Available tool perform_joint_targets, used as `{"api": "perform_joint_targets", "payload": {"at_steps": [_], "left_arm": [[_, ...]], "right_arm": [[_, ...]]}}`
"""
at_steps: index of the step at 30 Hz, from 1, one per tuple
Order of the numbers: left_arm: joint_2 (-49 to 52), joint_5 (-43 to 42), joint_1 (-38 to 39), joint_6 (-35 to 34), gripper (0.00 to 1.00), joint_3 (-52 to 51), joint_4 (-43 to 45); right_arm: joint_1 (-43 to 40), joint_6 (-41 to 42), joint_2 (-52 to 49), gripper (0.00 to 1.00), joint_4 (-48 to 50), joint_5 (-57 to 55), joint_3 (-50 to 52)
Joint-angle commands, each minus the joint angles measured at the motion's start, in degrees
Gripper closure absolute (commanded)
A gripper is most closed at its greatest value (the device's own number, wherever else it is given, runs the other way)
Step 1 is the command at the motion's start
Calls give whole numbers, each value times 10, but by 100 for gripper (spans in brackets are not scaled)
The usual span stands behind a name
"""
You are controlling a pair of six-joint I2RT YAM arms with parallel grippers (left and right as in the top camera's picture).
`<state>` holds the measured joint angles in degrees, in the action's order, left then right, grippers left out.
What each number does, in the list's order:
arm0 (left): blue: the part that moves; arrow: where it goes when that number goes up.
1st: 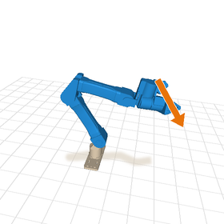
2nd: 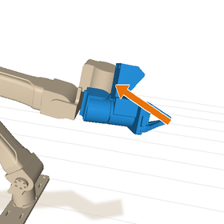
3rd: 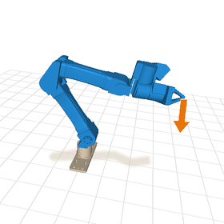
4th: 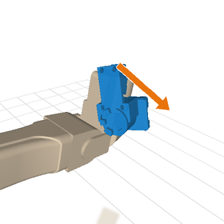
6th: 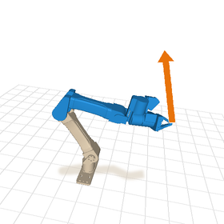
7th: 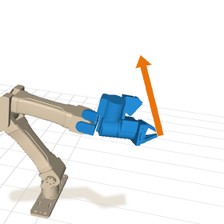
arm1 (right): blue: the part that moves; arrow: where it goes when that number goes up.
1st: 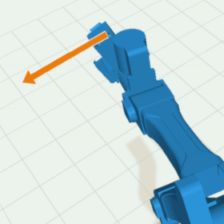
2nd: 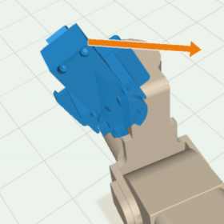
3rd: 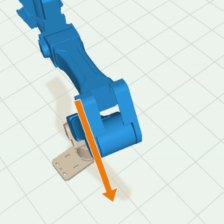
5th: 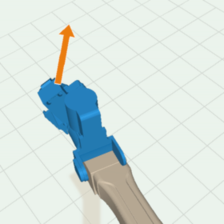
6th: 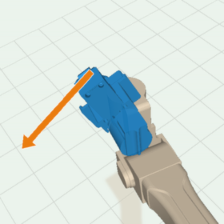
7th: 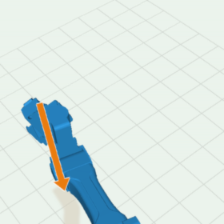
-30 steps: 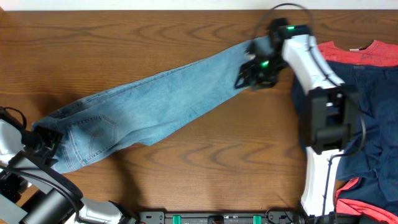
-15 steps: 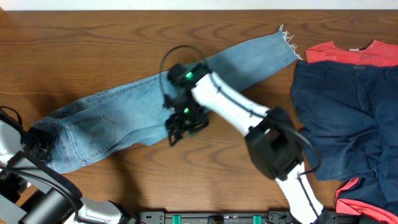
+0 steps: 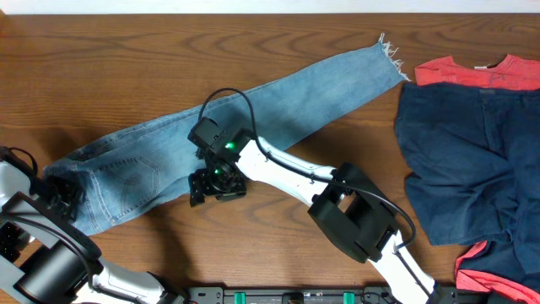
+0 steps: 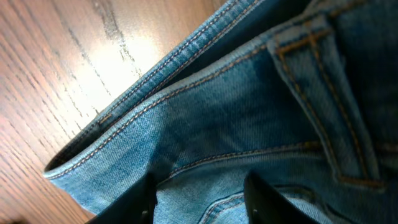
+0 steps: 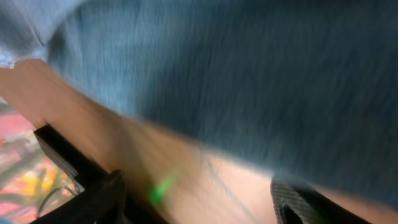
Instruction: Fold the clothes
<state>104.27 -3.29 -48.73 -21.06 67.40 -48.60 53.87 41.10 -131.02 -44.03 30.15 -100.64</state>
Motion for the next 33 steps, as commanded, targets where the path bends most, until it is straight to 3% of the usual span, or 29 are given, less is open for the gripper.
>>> {"api": "perform_joint_targets", "payload": {"at_steps": [1,5,9,10,20,21,23,24,33], "left_arm": [[8,-8,0,4,67,-6,6],[9,-8,0,4,77,-6,16],[9,-7,0,4,79,-6,21],[9,-7,0,4,79,-6,23],[9,-7,0,5,81,-6,40],[9,-7,0,4,81,-6,40],[9,-17,0,5,81,-5,40],[9,-35,0,5,81,-5,40],[-35,-206,0,94,81,73,-32]], "right_arm": [[-2,69,-2,41,49,-15,16],[4,59,-2,63,109,-69,21],[6,28,-2,98,101,-75,21],[6,19,-2,99,88,-63,21],[-32,-123,31,99,-152,-66,20],[-35,-142,32,92,-158,-64,20],[-40,-182,32,65,-159,-50,20],[-43,-199,33,61,-159,-38,20],[-78,-296,117,73,-175,-11,14]]}}
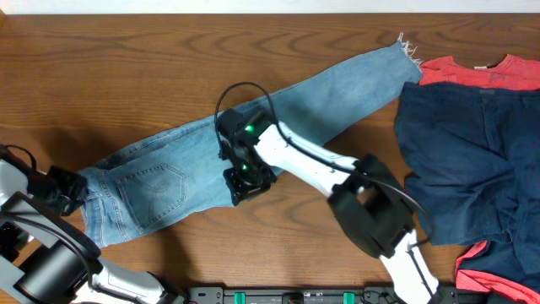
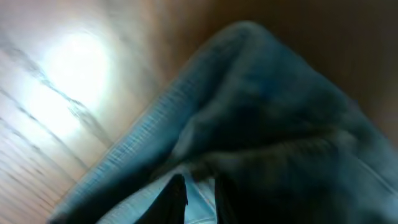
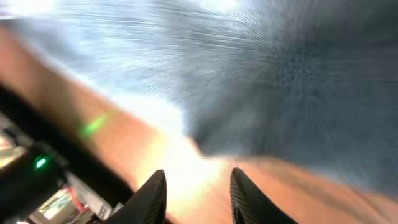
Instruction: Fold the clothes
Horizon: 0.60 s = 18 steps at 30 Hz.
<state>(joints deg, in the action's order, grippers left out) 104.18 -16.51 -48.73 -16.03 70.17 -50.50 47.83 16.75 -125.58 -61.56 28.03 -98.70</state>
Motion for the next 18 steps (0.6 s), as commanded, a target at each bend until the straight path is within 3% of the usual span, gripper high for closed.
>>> {"api": "perform_joint_targets", "payload": {"at_steps": [1,3,7,8,18], "left_arm": [[-47,-86,1,54,81,56,-22],[-77,-85,5,59,81,65,-26],[-130,-86,26,64,82,66,-19],[-137,-86,38,73,85,66,-21],[-120,-64,217,137,87,3,-7]], "right_arm": [[-23,-52,77,79,1,0,-5],[-32,-43,99,87,3,-20,-5],[-46,-13,109,94,9,-30,-5],[-47,-10,103,95,15,-30,-2],[1,54,-3,99,99,23,20]]}}
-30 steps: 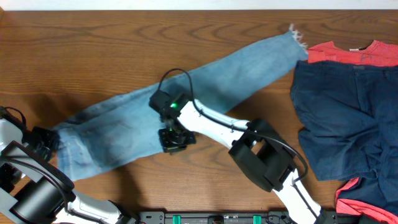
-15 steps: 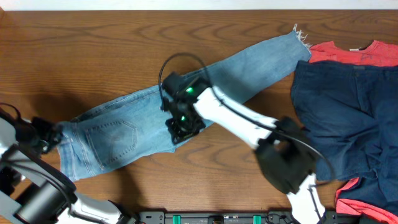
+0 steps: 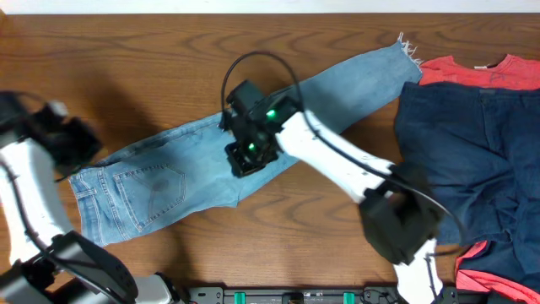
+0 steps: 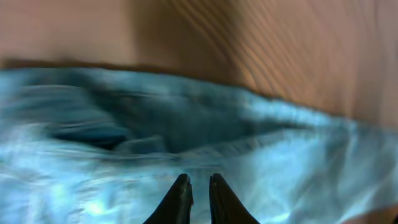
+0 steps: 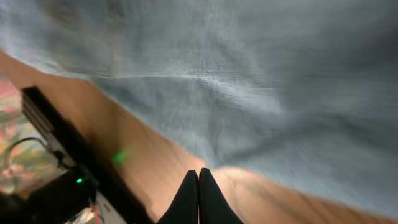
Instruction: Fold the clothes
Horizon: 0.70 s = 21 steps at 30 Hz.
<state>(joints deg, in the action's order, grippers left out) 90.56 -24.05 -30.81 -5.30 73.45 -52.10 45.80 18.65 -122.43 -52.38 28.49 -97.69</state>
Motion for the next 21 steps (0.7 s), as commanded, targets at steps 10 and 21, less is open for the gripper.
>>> {"api": "perform_joint_targets", "payload": {"at_steps": [10,21], "left_arm": [[141,116,81,0,87,-106,176],[187,69,25,-57,87,-46,236]], "right_arm": [[38,143,-103,99,-43,-48,10],[37,120,-102,99,-62,-62,10]]}}
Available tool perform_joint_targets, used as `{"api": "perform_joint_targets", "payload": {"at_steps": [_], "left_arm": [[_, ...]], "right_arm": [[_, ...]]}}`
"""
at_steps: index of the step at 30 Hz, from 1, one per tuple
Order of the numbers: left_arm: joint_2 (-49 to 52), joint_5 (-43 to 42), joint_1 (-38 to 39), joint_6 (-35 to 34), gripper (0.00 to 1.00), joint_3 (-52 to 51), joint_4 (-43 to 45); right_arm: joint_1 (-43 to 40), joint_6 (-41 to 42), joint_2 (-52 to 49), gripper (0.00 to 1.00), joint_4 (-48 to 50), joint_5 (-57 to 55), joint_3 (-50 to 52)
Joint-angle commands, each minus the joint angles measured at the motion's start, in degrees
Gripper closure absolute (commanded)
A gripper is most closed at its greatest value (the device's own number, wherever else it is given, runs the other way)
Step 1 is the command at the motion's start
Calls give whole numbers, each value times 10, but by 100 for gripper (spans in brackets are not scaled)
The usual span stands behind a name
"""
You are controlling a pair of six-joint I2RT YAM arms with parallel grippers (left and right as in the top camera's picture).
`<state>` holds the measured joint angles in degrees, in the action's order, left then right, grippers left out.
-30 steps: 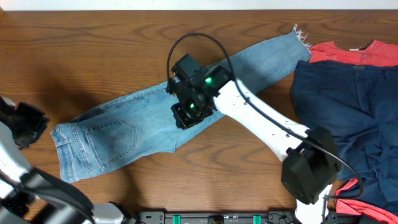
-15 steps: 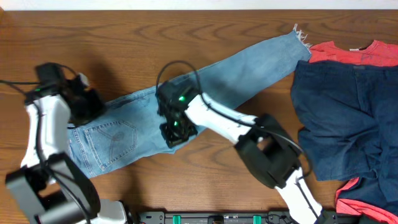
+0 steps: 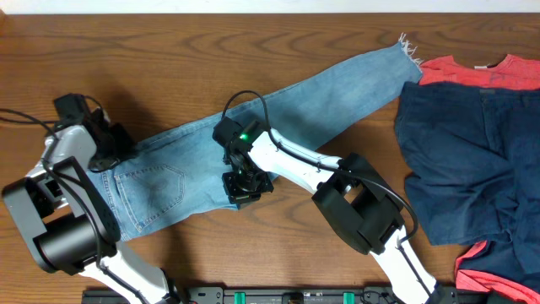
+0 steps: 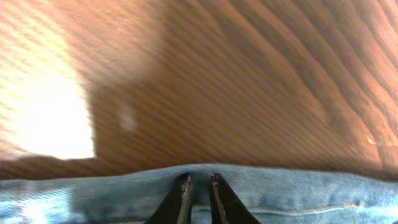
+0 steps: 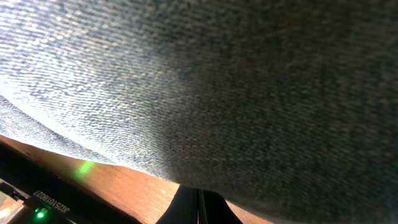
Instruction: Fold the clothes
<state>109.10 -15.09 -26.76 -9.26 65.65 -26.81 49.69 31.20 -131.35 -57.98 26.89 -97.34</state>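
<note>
Light blue jeans point(image 3: 278, 110) lie flat and slanted across the table, waist at the lower left, frayed hem point(image 3: 407, 46) at the upper right. My left gripper point(image 3: 107, 149) sits at the waistband's far corner, shut on the denim edge point(image 4: 261, 186), its fingertips point(image 4: 184, 186) pinching the fabric. My right gripper point(image 3: 245, 187) is at the near edge of the thigh, shut on the jeans' lower edge. The denim point(image 5: 217, 81) fills the right wrist view, and the fingers point(image 5: 186, 202) press together beneath it.
Navy shorts point(image 3: 472, 160) lie spread at the right, over a red shirt point(image 3: 472, 72). Another red garment point(image 3: 498, 270) shows at the bottom right corner. Bare brown wood point(image 3: 126, 59) lies beyond the jeans and in front of them.
My left gripper has moved right and now sits low at the waistband corner. My right gripper has come toward the near edge. The jeans' waist end lies further right and flat.
Both grippers stood open at the jeans, left at the waist, right at the thigh's near edge. Then their fingers had narrowed on the denim and the jeans had shifted right. Then both were shut with the fabric raised. Now the jeans lie flat and both grippers still hold them.
</note>
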Motion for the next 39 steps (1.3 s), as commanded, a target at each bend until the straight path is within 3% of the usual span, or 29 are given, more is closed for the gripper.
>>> {"api": "perform_joint_targets", "payload": {"at_steps": [1,10,18,21,27,29,34,39], "left_arm": [[-6,-35,-16,-14,87,43,-33],[-153,-140,10,34,85,78,-164],[-192,-142,110,35,83,48,-259],[-183,-138,152,34,83,-6,-241],[-155,-138,188,6,83,-139,-116],[-141,-110,182,-19,83,-164,-86],[-129,51,140,-91,85,-166,-99],[-131,25,70,-79,85,-117,-102]], "right_arm": [[-2,-15,-12,99,-6,-43,6],[-39,-151,96,99,-14,-23,-2],[-113,-82,144,99,23,-66,-1],[-127,-64,119,99,32,-54,-1],[-117,-55,41,99,34,-21,-1],[-112,-53,15,99,30,-11,-1],[-116,-18,-17,99,-2,-35,-1],[-129,-12,-17,99,-11,-55,-1]]}}
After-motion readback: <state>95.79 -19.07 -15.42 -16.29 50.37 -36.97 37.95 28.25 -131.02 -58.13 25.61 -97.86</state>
